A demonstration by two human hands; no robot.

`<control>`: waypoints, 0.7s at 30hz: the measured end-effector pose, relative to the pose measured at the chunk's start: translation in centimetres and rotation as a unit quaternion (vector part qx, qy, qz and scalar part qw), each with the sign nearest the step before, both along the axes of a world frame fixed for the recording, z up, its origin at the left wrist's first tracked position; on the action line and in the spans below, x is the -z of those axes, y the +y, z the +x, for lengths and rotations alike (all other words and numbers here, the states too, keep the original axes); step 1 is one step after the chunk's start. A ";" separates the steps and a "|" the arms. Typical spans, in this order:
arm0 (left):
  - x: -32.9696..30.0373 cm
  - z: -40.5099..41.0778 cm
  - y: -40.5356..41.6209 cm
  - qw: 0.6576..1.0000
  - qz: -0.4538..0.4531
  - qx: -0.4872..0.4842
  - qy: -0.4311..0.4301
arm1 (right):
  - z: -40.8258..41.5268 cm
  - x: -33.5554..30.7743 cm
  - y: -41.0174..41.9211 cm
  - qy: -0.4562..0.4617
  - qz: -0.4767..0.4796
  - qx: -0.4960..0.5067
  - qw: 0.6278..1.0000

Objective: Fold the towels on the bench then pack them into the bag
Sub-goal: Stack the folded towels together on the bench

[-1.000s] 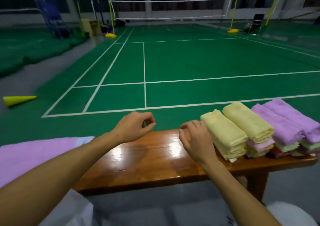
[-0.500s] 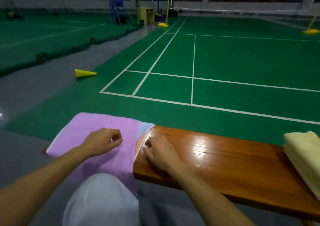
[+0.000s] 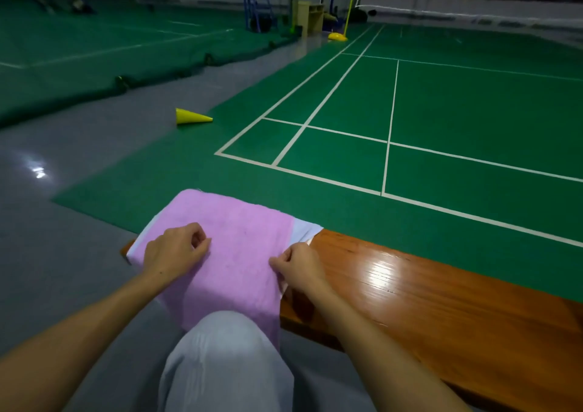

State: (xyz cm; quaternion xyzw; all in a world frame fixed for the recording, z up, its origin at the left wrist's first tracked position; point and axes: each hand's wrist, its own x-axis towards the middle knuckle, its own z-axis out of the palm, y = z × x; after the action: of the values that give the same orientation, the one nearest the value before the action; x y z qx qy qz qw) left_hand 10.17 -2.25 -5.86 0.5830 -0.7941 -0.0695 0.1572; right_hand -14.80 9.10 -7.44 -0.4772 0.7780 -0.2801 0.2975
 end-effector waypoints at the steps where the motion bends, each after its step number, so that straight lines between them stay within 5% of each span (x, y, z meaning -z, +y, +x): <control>1: -0.2 0.3 -0.1 1.000 -0.002 -0.026 0.000 | -0.3 0.2 0.1 -0.019 -0.013 0.002 1.000; 11: -0.8 2.9 -1.9 0.986 0.058 -0.157 0.012 | -2.1 -1.8 1.8 -0.095 -0.137 0.102 0.981; 21: -1.4 -0.4 -2.7 0.981 0.131 -0.134 0.040 | -5.0 -3.0 4.8 -0.202 -0.199 0.155 0.946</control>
State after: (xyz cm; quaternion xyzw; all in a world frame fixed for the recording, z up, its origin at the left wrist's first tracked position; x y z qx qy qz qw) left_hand 9.78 -4.92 -4.48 0.6963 -0.6859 -0.1747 0.1192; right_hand -19.82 13.90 -4.43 -0.3333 0.6947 -0.5622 0.3003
